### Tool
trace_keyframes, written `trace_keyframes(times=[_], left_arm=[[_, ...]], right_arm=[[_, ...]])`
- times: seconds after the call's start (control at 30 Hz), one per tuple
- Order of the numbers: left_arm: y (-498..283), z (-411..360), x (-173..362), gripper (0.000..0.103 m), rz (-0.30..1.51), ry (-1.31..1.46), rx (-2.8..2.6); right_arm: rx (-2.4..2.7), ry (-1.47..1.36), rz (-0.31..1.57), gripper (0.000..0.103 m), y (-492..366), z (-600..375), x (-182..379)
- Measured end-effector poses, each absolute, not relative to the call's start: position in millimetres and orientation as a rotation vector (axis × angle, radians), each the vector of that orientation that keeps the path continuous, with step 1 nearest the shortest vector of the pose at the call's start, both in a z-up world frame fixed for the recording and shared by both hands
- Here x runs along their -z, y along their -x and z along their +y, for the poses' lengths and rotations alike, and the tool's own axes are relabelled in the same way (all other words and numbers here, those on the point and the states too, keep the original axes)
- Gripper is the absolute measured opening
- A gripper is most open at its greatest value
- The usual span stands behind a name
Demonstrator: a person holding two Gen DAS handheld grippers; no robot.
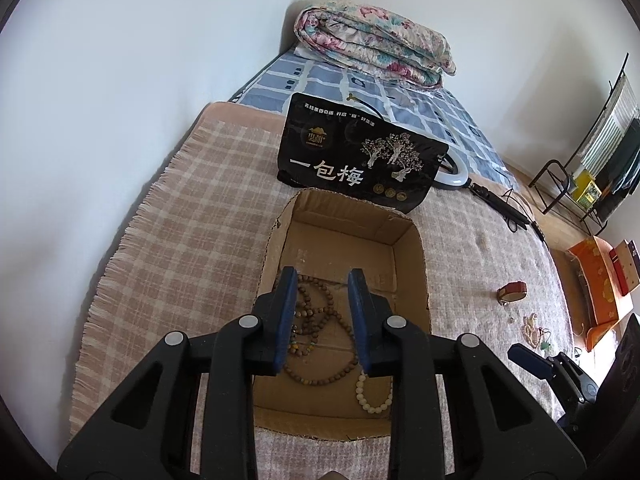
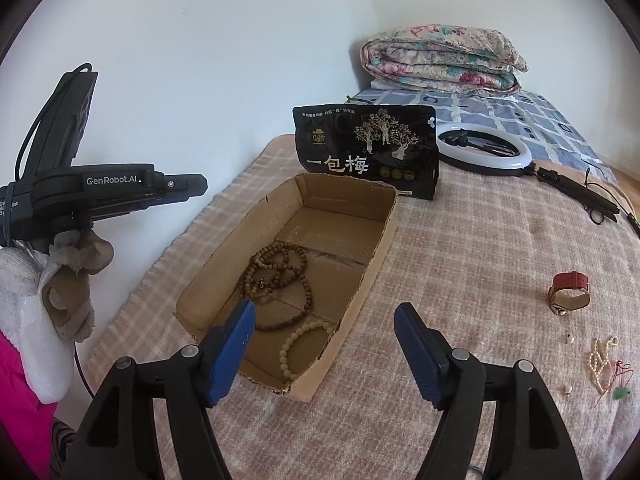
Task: Organize jewelry
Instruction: 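Lift both open tools out of the cardboard box, then move left tool over blue bangle while right tool grasps pearl necklace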
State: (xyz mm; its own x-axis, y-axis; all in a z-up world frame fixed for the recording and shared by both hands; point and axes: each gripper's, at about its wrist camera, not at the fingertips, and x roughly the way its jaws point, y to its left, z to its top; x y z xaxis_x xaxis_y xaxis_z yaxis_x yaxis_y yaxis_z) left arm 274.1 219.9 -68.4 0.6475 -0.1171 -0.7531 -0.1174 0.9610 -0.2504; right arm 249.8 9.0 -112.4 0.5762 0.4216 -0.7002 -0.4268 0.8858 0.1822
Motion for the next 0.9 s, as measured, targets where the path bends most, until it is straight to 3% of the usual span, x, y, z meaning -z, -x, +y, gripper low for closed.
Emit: trace_keyframes(times=[0.17,0.53,0.67,0.9], left_arm=[[-271,215,64,0.037,0.853,0.275,-0.002],[-257,154,49,0.038,0.801,0.184,0.095],[-250,124,50,0.038,0.805,0.160,0.150],[-228,68,58,0.038,0.828,0.113,0.264]], right_arm=[[-0.458,0.018,0.807,0.083,-244,-10,110],[-0.312,-0.001,0.739,0.085,-231,-96,104],[-0.244,-0.016,0.712,0.102,-228,-135,99],[-0.176,-0.086,0.728,0.102,-234,-206,92]])
